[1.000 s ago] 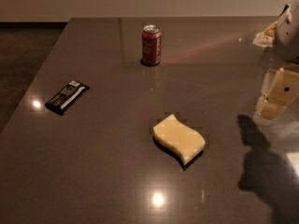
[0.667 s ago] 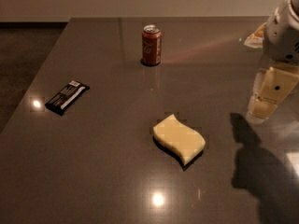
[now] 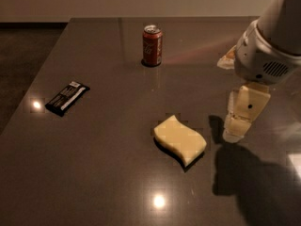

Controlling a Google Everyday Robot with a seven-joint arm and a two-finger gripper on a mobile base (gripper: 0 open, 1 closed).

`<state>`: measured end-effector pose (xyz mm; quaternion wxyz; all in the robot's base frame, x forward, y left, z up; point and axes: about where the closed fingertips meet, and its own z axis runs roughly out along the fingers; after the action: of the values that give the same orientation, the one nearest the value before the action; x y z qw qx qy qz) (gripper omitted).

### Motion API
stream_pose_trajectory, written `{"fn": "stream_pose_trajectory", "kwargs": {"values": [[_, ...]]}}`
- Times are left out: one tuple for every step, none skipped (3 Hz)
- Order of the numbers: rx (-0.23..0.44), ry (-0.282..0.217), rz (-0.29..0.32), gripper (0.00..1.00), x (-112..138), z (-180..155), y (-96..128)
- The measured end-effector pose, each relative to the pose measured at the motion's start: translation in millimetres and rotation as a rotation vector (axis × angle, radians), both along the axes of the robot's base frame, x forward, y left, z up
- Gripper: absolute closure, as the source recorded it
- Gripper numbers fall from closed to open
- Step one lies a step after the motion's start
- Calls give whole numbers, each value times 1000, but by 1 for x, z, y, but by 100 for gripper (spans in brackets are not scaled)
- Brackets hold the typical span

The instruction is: Pick sponge

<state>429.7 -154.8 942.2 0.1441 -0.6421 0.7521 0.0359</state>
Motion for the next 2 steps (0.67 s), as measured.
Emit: {"fn": "stream_pose_trajectory", "kwargs": {"values": [[29, 37, 45, 0, -13, -24, 23], [37, 69, 80, 0, -23, -51, 44]]}}
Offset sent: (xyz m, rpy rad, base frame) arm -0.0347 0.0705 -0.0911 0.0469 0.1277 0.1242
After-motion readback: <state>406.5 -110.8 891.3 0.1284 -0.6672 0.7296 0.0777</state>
